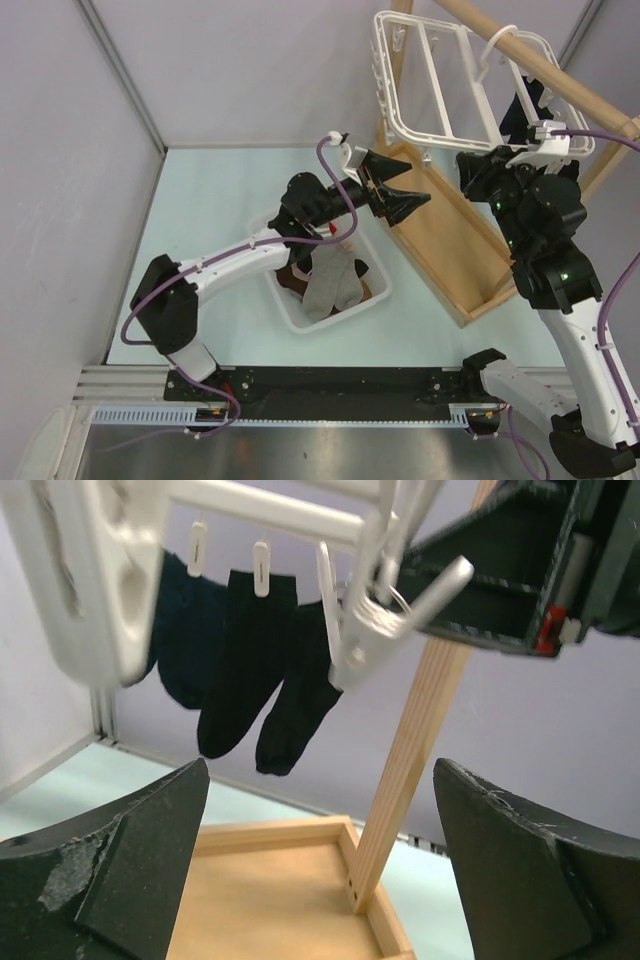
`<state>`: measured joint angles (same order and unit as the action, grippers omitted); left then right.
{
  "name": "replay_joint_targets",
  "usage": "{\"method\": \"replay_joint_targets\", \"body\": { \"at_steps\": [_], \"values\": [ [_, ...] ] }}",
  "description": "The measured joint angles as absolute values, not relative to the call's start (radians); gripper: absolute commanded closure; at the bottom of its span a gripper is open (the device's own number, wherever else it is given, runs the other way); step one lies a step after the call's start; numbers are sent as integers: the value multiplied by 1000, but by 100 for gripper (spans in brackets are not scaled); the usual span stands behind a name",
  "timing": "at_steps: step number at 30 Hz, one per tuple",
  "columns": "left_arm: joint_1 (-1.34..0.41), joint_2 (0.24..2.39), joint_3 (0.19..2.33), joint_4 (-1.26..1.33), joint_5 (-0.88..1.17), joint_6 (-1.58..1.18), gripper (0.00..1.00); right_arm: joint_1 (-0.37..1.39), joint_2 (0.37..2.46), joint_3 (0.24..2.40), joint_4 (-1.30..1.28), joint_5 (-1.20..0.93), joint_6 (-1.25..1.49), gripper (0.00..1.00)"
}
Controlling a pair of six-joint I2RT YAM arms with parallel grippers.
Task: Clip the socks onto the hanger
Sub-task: Open the clamp at the hanger.
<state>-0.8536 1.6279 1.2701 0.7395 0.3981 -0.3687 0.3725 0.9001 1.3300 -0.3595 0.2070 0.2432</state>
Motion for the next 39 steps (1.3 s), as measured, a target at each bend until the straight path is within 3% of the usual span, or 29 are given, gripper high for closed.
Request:
{"method": "replay_joint_targets", "body": {
  "at_steps": [14,20,29,34,39],
  "values": [
    [-858,1790,1444,776,430,-490,13,303,884,1330,-373,10,289,89],
    [-863,1814,1502,778,441,-526,25,296,882,1330,-379,-12,297,89],
    [-884,1828,1534,796,457,-546,60,291,882,1330,-389,-36,304,87],
    [-887,1839,1540,799,457,-550,72,291,880,1330,-393,-36,304,86],
    [-892,1845,1548,804,461,-549,88,289,876,1330,-393,-35,306,73]
  ]
}}
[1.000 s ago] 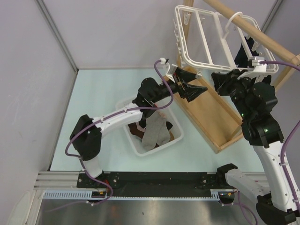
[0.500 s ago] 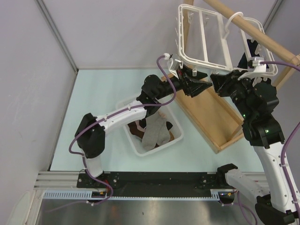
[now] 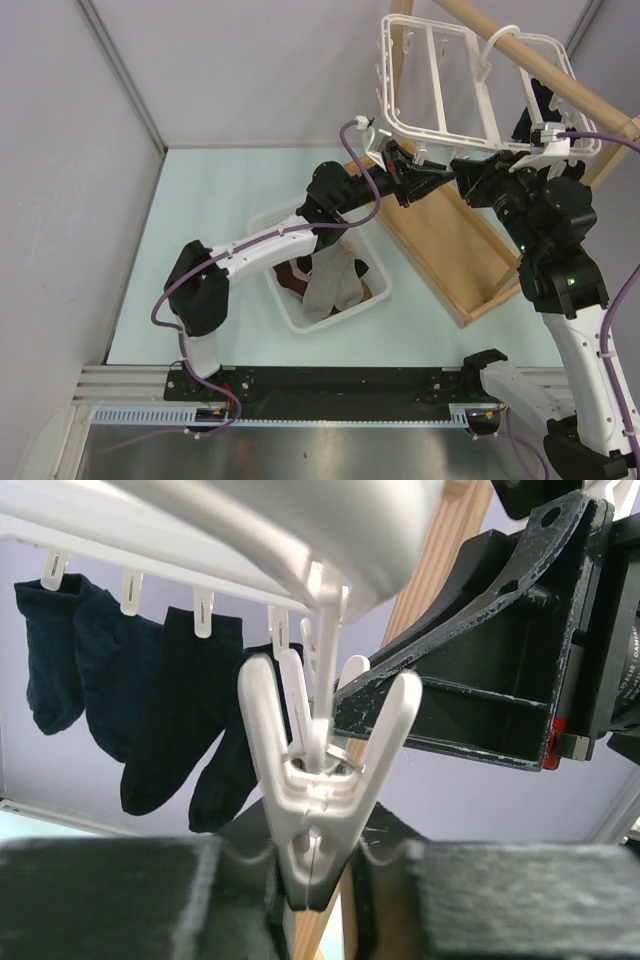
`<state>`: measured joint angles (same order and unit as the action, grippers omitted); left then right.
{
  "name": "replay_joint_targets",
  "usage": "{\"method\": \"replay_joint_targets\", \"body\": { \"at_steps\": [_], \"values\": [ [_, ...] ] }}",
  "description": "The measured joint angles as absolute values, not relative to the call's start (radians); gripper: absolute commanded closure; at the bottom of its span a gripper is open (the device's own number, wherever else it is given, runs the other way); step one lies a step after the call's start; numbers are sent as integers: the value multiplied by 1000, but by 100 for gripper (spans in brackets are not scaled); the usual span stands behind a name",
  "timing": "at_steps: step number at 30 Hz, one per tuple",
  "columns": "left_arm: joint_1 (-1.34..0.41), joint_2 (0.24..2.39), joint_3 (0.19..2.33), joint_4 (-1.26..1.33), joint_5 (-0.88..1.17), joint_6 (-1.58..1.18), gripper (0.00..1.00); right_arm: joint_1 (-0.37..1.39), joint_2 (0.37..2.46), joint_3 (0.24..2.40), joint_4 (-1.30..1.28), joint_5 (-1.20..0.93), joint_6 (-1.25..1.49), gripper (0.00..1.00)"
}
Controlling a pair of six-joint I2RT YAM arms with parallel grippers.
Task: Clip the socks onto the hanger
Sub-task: Open the clamp at the hanger.
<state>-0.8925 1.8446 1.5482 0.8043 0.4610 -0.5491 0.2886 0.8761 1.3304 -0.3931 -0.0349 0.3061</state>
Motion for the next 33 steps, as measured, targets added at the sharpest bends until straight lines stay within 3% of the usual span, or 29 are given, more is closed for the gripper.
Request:
{"method": "replay_joint_targets", "body": {
  "at_steps": [4,6,33],
  "values": [
    [-896,1845,1548,805,454,-543,94,288,870,1330,-399,-30,323,48],
    [-898,1845,1548,802,444,-531,96,288,864,1330,-403,-16,337,45],
    [-1006,1814,1548,595,149,-156,100,288,875,1338,-460,201,467,50]
  ]
}}
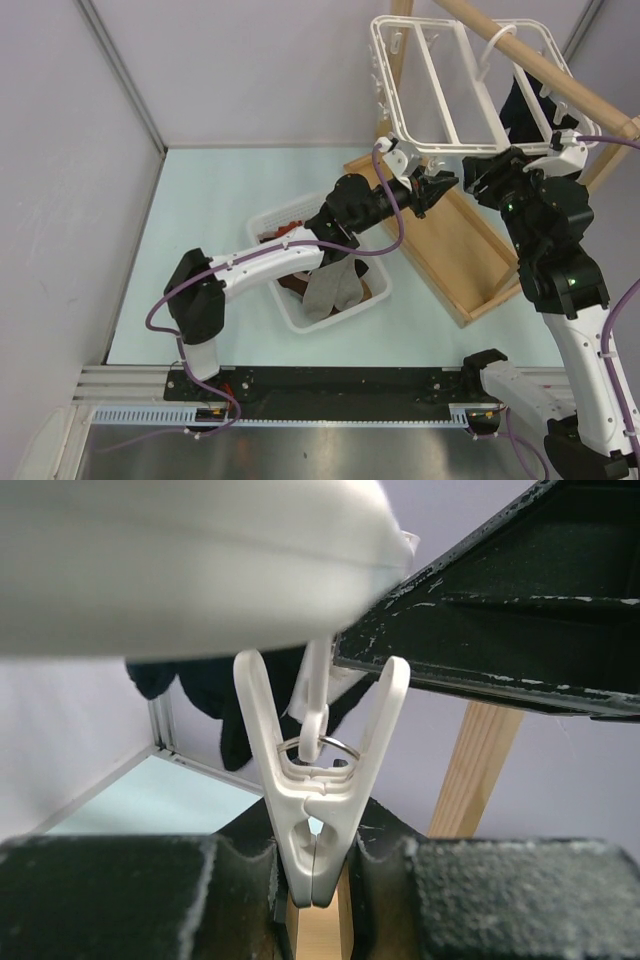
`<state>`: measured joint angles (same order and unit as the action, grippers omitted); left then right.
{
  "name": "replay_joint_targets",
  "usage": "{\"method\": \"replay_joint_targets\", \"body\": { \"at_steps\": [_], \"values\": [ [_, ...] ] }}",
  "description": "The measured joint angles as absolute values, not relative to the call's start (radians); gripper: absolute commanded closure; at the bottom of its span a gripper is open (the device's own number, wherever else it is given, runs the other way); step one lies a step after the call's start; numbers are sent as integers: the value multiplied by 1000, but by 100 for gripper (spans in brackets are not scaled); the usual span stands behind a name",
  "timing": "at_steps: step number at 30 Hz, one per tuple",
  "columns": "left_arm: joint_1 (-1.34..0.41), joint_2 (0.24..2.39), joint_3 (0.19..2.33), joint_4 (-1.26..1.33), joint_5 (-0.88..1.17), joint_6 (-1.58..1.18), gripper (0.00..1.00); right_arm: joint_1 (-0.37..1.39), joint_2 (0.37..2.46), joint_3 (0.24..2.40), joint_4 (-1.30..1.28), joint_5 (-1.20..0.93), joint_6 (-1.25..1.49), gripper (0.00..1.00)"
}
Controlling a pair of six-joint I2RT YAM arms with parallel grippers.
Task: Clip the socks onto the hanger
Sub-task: Open the clamp at the hanger.
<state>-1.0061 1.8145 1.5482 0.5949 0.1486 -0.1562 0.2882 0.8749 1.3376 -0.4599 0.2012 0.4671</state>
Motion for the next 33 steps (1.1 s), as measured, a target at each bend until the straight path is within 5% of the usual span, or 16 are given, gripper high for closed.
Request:
{"method": "replay_joint_targets", "body": {
  "at_steps": [14,17,24,33],
  "values": [
    [-1006,1799,1548,583,133,-146,96,288,867,1338,-455,265,425,77],
    [-1006,1795,1541,581,129,-146,89,289,854,1338,-456,261,414,87],
    [-995,1729,1415,643,189,-194,44,288,834,1338,-451,212,383,100],
    [-980,1682,1231,715,324,-352,25,289,838,1338,-445,100,348,100]
  ]
}}
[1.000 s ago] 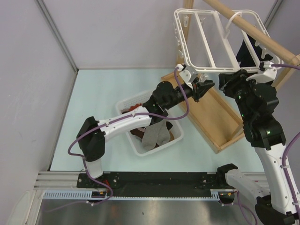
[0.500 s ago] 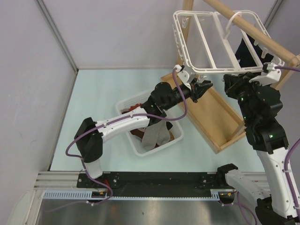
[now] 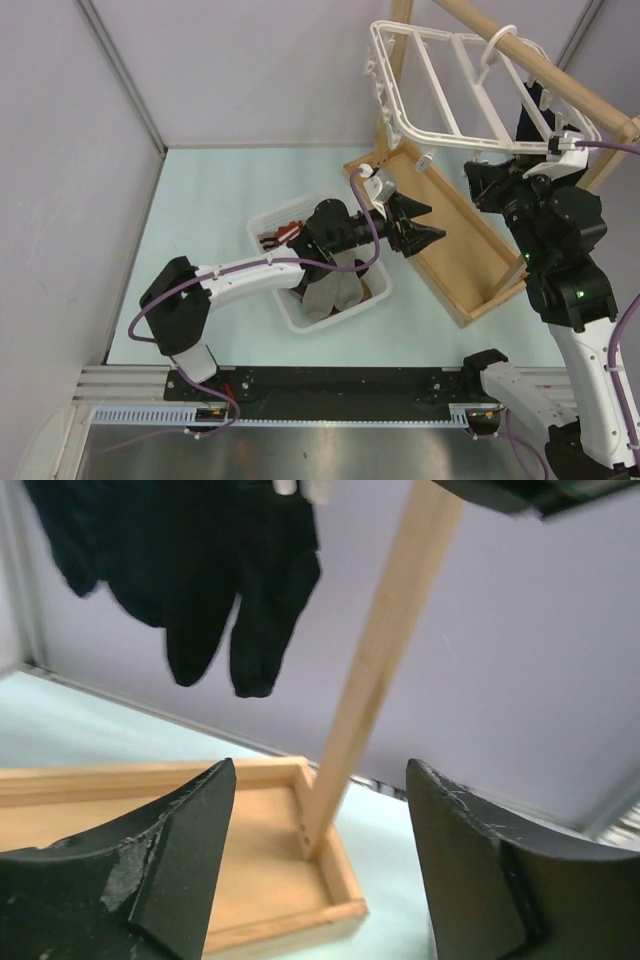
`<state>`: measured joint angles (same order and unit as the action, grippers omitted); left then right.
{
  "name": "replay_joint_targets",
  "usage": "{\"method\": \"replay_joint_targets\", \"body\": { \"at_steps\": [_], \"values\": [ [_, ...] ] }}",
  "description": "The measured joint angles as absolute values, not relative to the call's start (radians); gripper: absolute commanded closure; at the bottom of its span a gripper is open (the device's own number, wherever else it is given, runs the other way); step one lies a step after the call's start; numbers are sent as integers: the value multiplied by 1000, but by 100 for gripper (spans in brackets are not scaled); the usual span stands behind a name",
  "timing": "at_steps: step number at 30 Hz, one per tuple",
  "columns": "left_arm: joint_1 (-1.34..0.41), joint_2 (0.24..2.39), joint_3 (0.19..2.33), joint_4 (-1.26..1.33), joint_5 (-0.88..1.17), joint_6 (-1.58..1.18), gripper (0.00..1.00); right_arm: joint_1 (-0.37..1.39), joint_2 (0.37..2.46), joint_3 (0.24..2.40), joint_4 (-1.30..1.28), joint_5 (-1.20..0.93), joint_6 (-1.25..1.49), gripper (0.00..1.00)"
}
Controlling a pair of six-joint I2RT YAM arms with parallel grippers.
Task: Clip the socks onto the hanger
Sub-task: Open the clamp at the hanger.
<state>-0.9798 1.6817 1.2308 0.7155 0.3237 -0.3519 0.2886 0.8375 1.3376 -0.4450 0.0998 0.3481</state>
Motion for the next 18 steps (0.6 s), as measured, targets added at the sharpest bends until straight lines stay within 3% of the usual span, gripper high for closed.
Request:
{"method": "replay_joint_targets", "body": {
  "at_steps": [10,18],
  "values": [
    [-1061,1616,1238,691,387,-331,20,288,853,1338,-444,-14,296,100],
    [-1010,1622,1363,669,387,-313,36,288,853,1338,-443,-69,262,100]
  ]
}}
